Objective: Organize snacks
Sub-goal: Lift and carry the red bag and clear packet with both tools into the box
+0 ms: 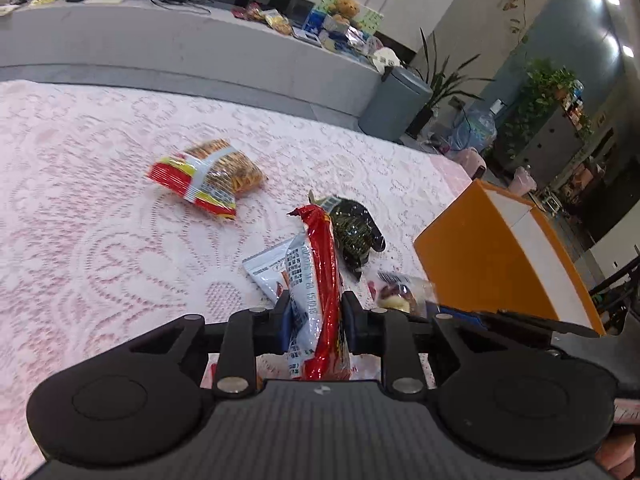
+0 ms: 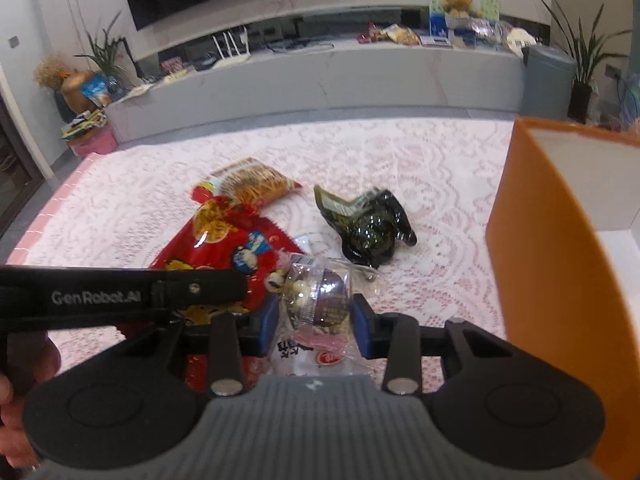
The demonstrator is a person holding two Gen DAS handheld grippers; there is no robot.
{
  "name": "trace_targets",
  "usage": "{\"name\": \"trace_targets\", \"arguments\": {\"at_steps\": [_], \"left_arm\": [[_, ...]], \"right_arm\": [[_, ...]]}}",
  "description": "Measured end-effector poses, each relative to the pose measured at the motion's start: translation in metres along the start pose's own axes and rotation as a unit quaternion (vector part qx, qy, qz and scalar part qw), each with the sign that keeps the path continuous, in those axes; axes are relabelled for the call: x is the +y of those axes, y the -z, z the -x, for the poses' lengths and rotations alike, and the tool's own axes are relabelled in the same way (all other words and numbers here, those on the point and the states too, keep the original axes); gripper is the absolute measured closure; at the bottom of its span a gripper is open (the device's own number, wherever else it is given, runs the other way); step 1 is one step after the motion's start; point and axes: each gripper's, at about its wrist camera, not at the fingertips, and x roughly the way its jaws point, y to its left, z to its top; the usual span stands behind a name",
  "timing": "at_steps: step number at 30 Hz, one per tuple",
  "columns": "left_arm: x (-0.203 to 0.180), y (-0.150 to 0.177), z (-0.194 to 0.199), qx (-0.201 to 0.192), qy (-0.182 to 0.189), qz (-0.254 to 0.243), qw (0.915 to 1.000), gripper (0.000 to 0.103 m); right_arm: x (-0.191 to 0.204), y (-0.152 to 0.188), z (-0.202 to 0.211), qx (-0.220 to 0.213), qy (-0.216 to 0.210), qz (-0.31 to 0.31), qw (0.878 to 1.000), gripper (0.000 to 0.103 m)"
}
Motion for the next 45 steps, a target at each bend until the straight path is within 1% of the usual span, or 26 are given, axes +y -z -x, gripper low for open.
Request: {"name": "trace_targets", "arguments": {"at_steps": [3,6,7,11,16,20,22,24,28,32,35,38,41,45], "left_arm": [[-0.009,0.001,0.022,-0.019,0.003,0.001,0.9998,0.076],[-0.023,0.002,0.039,-0.028,-0.002,-0.005,0.9996,0.076],[-0.029,0.003,0.045,-0.031,-0.002,-0.008,0.9995,0.076],[-0.051,0.004,0.062,-0.034,0.007,-0.017,0.9992,0.076],[-0.085,-0.001,0.074,-0.034,0.009,-0.038,0.9987,0.076],[-0.117,-0.008,0.077,-0.028,0.037,-0.046,0.9978,0.076],[-0.135,-0.011,0.075,-0.025,0.049,-0.059,0.9968,0.076],[-0.153,-0.013,0.07,-0.021,0.054,-0.073,0.9957,0.076],[-0.187,-0.019,0.055,-0.01,0.077,-0.089,0.993,0.076],[-0.211,-0.021,0.032,0.003,0.091,-0.108,0.9899,0.076],[-0.231,-0.023,0.006,0.028,0.102,-0.119,0.9873,0.076],[-0.244,-0.022,-0.021,0.055,0.11,-0.121,0.985,0.076],[-0.253,-0.017,-0.044,0.076,0.103,-0.128,0.9835,0.076],[-0.257,-0.004,-0.077,0.111,0.092,-0.13,0.9809,0.076]], "right_arm": [[-0.007,0.0,0.017,0.003,-0.031,-0.023,0.999,0.067],[-0.008,0.002,0.037,-0.003,-0.032,-0.011,0.999,0.068],[-0.009,0.002,0.045,-0.005,-0.03,-0.009,0.999,0.07],[-0.018,0.003,0.075,-0.013,-0.046,-0.017,0.999,0.071],[-0.029,-0.001,0.117,-0.019,-0.04,0.0,0.999,0.072],[-0.047,-0.006,0.15,-0.025,-0.027,0.01,0.999,0.072],[-0.059,-0.01,0.162,-0.022,-0.021,0.01,0.999,0.072],[-0.074,-0.013,0.174,-0.018,-0.017,0.009,1.0,0.072],[-0.102,-0.018,0.19,0.0,-0.008,0.011,1.0,0.072],[-0.129,-0.02,0.196,0.028,0.025,0.034,0.999,0.071],[-0.147,-0.019,0.193,0.051,0.05,0.046,0.996,0.071],[-0.167,-0.019,0.187,0.071,0.07,0.054,0.994,0.071],[-0.185,-0.017,0.176,0.092,0.08,0.06,0.991,0.071],[-0.203,-0.012,0.152,0.134,0.092,0.075,0.984,0.071]]}}
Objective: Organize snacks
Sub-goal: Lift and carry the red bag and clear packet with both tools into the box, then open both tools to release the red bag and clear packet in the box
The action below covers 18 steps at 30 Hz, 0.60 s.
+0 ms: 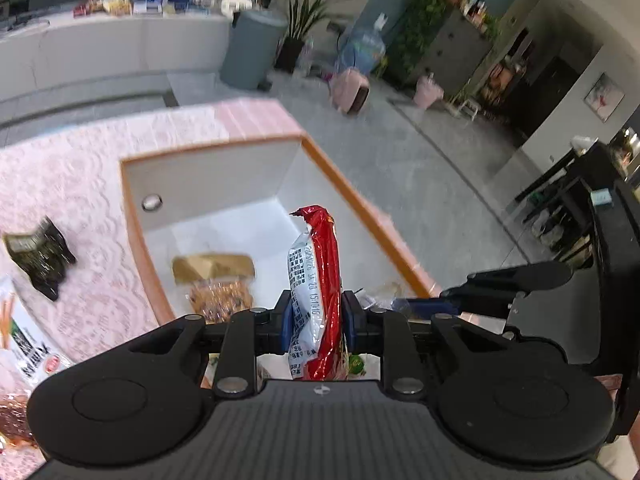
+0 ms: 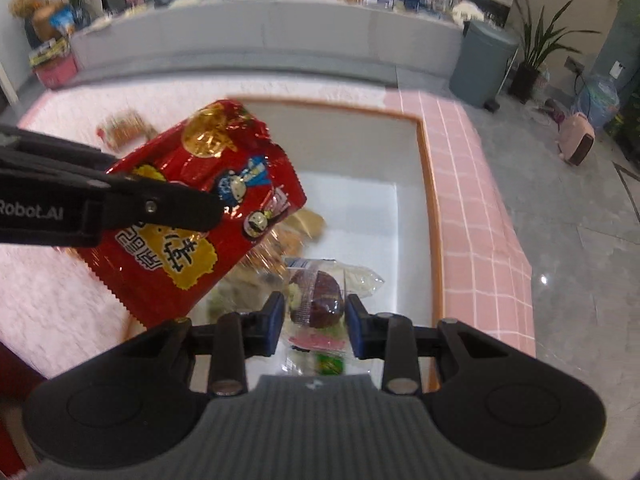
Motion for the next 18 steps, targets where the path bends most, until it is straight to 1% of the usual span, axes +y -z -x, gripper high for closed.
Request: {"name": "trace_targets", "arguments": {"at_steps": [4,8,12,18], "left_arm": [[0.002,0.009,-0.026,0.03,-0.014,-0.009,0.9994,0.076],[0.004,0.014,-0.048,0.06,-0.023,-0.014,0.9978,0.076],[0.007,0.017,-0.059,0.077,-0.032,-0.016,0.9964,0.076],[-0.002,0.018,-0.065,0.092,-0.044,-0.031,0.9943,0.076]], "right_arm": [[-0.005,0.002,-0.026,0.031,0.016,0.031,0.999,0.072],[-0.002,0.002,-0.038,0.043,0.028,0.061,0.997,0.071],[-0.001,0.003,-0.055,0.055,0.044,0.079,0.994,0.071],[0.002,0.0,-0.07,0.069,0.061,0.099,0.991,0.071]]}}
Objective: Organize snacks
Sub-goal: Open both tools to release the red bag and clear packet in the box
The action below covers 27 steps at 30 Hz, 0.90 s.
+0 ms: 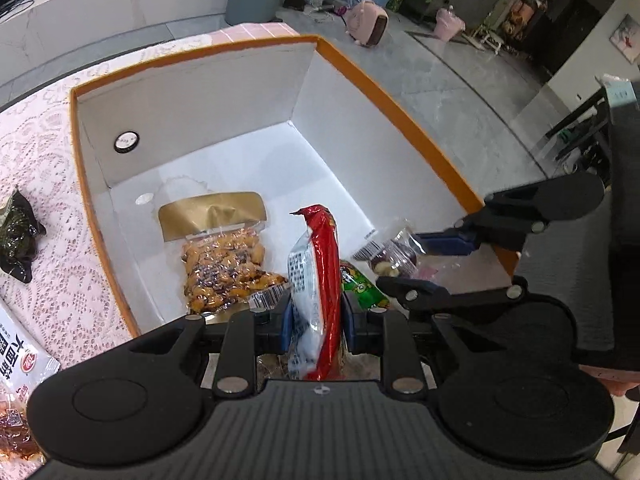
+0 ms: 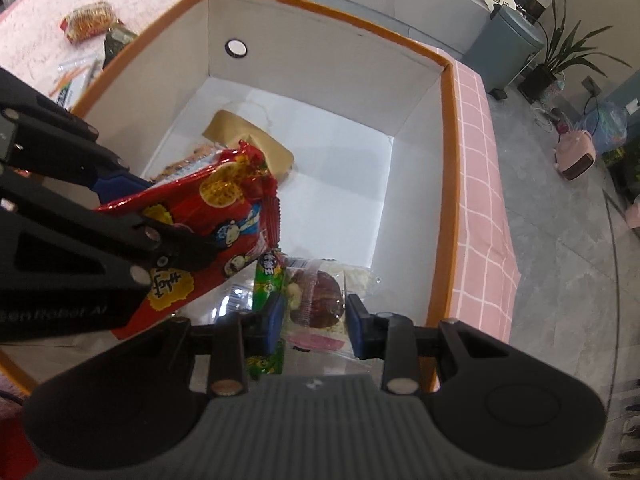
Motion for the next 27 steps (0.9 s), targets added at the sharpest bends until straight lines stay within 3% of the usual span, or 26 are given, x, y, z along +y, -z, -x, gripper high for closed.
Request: {"name": "trace_targets", "arguments": {"at_steps": [10,15,20,22,27], "left_arm": [[-0.008,-0.006,-0.002,0.01,-0.003,-0.015,0.9998,0.076],[-0.007,-0.005,0.003,0.007,-0.002,-0.018,0.9998,0.068],[-0.005,-0.004,0.023,-0.008,0.017,-0.018,0.9997,0.048],[-0.006,-0.003,0.034,-0.017,0.011,-0.023,0.9995,0.039],[-0.008,0.003,0.065,-0.049,0.005,-0.035,0.9982,0.039]], "right_arm": [[0.009,-0.002,-0.002,0.009,0.02,0.035,0.999,0.07],[0.009,0.0,0.001,0.013,0.021,0.037,0.999,0.068],[0.013,0.0,0.01,0.007,0.027,0.044,0.999,0.043],[0.016,0.0,0.017,0.004,0.034,0.05,0.998,0.039],[0.023,-0.002,0.037,-0.002,0.041,0.053,0.998,0.036]]}}
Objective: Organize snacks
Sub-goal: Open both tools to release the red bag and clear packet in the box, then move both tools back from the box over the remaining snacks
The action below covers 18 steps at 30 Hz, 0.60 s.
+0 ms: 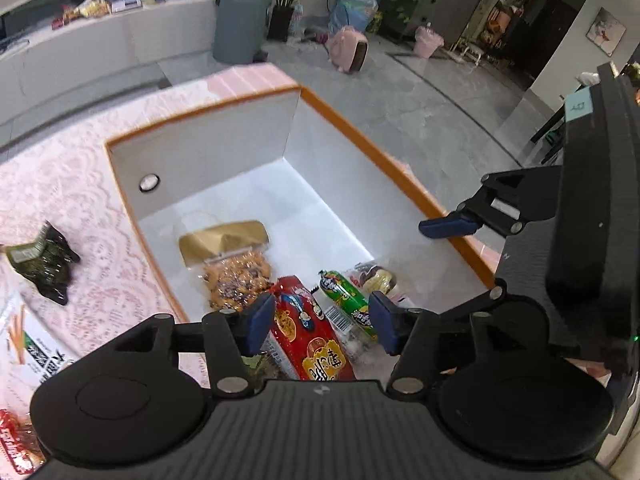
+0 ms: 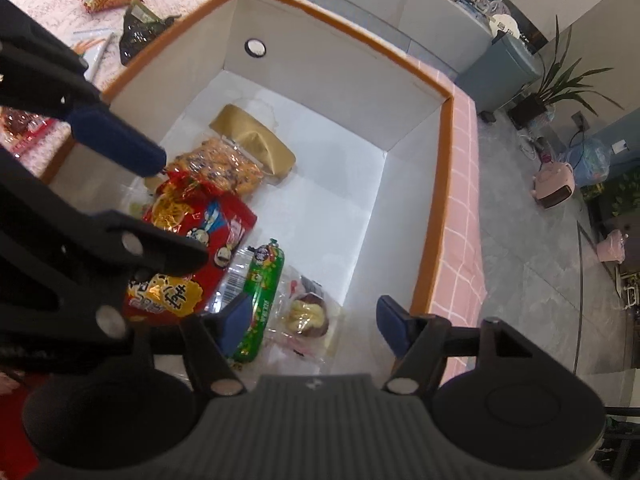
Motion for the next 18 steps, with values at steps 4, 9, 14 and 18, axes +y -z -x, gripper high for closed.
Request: {"name": "trace_targets", "arguments": {"at_steps": [4,9,14,18], "left_arm": [[-0.001,0.003,0.024,-0.015,-0.004,-0.008,0.9998,0.039],[0.005,0.012,0.063,-0.058,-0.012,-0.014,0.9982,0.039],[0.02,0.025,0.102,-0.104,-0.054,-0.014,0.993,0.038],[0.039,0.042,0.131,-0.136,-0.086,0.0,0.987,0.036]], "right_arm": [[0.012,-0.003,0.019,-0.014,0.008,0.011,1.0,0.033],[0.024,-0.004,0.049,-0.058,-0.011,-0.018,0.998,0.033],[0.039,-0.002,0.075,-0.118,-0.032,-0.09,0.988,0.033],[0.059,-0.002,0.091,-0.172,-0.064,-0.155,0.971,0.033]]}}
